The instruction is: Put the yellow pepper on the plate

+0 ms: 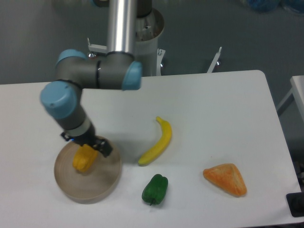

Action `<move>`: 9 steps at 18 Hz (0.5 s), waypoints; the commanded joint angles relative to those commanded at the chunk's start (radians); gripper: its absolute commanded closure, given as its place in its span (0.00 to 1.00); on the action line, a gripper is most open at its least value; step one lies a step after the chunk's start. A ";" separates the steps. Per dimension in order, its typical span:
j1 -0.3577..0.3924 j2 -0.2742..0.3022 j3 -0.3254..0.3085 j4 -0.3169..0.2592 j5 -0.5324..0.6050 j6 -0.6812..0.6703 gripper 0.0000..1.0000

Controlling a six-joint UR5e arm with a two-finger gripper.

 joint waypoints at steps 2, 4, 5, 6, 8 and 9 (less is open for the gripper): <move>0.063 0.011 0.000 0.000 0.002 0.072 0.01; 0.123 0.015 0.000 0.000 0.006 0.147 0.01; 0.152 0.017 0.002 0.000 0.009 0.180 0.01; 0.176 0.017 0.006 0.002 0.011 0.212 0.01; 0.223 0.017 0.015 0.002 0.011 0.272 0.01; 0.238 0.015 0.017 0.003 0.011 0.302 0.01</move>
